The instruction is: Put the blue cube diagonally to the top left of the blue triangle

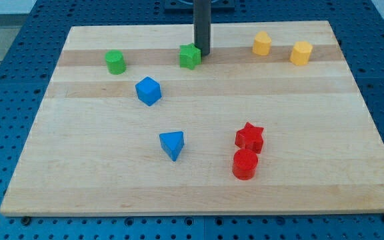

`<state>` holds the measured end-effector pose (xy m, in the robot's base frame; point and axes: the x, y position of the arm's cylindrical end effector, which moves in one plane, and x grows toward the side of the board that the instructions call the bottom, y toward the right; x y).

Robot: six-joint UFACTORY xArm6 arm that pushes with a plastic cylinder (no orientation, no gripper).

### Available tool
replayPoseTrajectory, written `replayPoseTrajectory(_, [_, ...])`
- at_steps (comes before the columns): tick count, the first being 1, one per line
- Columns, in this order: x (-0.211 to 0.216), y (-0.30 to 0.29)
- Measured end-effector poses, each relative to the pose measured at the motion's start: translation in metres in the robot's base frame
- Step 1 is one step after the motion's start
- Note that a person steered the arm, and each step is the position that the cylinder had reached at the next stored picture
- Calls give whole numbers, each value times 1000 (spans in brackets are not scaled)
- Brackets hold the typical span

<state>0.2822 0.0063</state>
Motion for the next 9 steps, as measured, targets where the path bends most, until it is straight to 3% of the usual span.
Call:
replayPoseTrajectory(1, [-41,-1])
replayPoseTrajectory(3, [-45,-115])
replayPoseTrajectory(4, [-77,-130])
replayPoseTrajectory(9, [-81,-131])
